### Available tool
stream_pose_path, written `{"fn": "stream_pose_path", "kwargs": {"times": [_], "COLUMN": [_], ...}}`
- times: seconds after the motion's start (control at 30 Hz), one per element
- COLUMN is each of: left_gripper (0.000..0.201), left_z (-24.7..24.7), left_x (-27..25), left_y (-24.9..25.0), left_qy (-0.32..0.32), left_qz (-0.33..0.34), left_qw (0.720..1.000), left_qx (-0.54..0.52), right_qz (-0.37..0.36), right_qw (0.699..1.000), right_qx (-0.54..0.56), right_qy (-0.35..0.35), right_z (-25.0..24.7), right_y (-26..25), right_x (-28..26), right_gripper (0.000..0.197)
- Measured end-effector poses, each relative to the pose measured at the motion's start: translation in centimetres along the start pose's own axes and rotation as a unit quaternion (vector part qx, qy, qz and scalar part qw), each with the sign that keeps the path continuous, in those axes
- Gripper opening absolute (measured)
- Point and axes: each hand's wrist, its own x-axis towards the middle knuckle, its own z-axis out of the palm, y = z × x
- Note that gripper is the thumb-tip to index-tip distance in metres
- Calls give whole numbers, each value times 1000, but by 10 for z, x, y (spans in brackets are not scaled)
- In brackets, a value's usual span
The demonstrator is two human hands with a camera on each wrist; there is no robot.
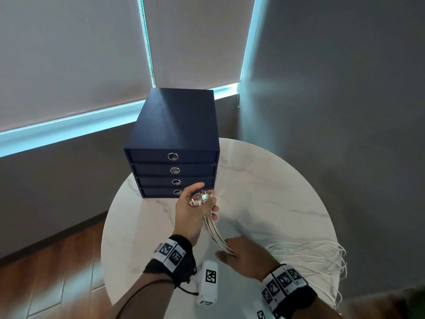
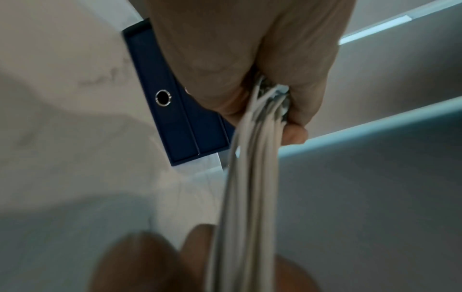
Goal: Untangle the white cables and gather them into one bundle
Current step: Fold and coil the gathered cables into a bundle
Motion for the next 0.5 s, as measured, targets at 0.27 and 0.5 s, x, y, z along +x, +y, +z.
{"fn": "stream_pose_path", "kwargs": {"times": [0.27,0.5], "left_gripper": [21,28], "left_z": [5,13], "left_x": [-2,0], "left_y": [-1,-8], "left_qy": [12,64], "left_qz": [28,26], "left_qw": [999,998], "left_qx": [37,-14], "right_qz": [43,21], "right_qw": [998,988], "right_qx": [47,144], "right_qy": [-9,52], "right_z": [-3,0], "right_y": [2,-13], "right_x": [-4,12], "right_gripper": [43,25]}}
